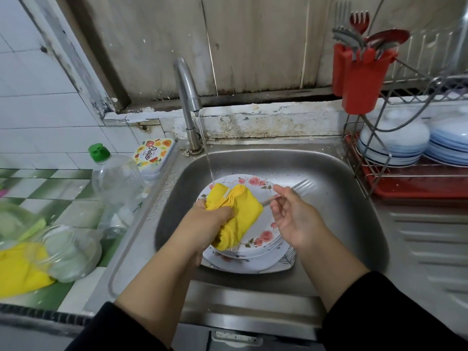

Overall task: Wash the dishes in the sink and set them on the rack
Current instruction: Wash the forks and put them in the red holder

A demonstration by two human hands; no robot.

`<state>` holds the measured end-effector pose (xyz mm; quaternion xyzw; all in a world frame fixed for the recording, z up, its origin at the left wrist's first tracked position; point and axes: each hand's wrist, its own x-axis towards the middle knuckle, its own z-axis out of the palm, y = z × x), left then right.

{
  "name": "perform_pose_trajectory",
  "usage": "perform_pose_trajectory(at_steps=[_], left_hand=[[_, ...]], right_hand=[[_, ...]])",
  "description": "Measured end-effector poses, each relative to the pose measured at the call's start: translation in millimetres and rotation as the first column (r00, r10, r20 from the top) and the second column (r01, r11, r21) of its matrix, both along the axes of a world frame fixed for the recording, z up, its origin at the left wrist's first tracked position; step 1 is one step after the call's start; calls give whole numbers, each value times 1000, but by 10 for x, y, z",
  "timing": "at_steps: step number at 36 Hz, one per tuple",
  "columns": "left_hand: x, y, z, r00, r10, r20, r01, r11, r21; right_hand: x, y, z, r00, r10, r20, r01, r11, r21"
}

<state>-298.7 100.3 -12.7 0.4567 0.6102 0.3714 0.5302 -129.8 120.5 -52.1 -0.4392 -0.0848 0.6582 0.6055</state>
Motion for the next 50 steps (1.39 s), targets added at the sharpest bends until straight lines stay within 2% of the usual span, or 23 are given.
perform_pose_trajectory(at_steps=[5,8,14,24,27,30,34,38,44,50], left_hand=[[-87,53,63,998,33,-48,-32,999,27],[-159,120,115,996,86,-26,-85,996,35],[-60,218,224,998,60,-3,-60,997,45],[170,357,521,998,4,61,-10,995,97],[238,424,681,997,-6,78,-4,992,127],[314,472,863,992,-28,125,7,986,168],[416,525,1109,983,-55,174,12,971,238],[508,567,1335,980,-78,185,22,957,288],[692,604,1660,955,-119,270,19,937,348],[834,713,1944,944,-117,308,-13,921,390]], right_hand=[[65,-30,106,979,-180,-98,176,983,-43],[169,-34,156,953,-254,-168,248,967,-55],[136,-54,314,942,-269,-201,274,962,-6],[154,-131,821,963,-224,-147,243,962,124],[169,-107,998,972,-214,-97,229,954,192],[197,-61,1206,979,-203,17,189,938,292],[218,9,1545,961,-229,155,153,908,389],[276,54,1914,940,-264,217,133,868,479],[439,159,2356,883,-365,295,144,810,569],[620,188,2707,759,-491,427,126,755,644]])
